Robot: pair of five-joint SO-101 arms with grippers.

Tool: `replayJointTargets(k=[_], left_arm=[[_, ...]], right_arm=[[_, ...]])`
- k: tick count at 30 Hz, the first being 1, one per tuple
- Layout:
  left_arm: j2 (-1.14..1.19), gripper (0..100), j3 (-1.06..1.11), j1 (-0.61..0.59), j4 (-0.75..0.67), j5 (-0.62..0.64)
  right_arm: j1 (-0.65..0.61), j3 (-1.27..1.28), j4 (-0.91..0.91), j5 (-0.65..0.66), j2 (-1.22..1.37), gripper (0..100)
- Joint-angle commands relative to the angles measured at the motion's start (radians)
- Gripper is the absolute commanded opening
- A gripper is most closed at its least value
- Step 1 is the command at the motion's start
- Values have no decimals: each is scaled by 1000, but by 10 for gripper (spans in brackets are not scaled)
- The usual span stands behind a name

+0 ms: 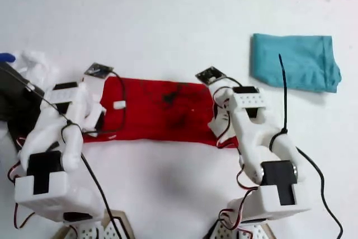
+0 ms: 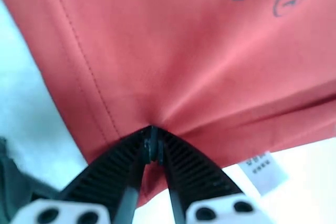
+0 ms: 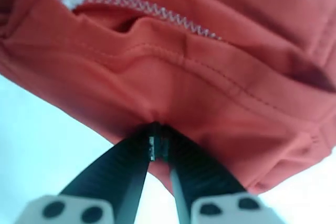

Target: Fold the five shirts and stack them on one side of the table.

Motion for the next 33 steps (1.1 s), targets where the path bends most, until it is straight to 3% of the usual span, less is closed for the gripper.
replayJointTargets(k=[1, 6, 12, 15, 19, 26, 33], left_arm=[[-114, 25, -61, 32, 138, 9], [-339, 26, -145, 26, 273, 21], [-388, 40, -145, -72, 203, 32], [-365, 129, -151, -114, 133, 127], [-221, 256, -214, -124, 98, 233], [167, 256, -424, -121, 103, 295], [387, 256, -601, -120, 173, 290]], right_arm=[[25, 12, 38, 14, -47, 19], [10, 11, 102, 15, -245, 19], [5, 14, 252, 17, -588, 19], [16, 17, 326, 23, -730, 19], [70, 17, 426, 121, -883, 19], [317, 18, 507, 310, -1021, 19], [467, 166, 470, 387, -1032, 19]])
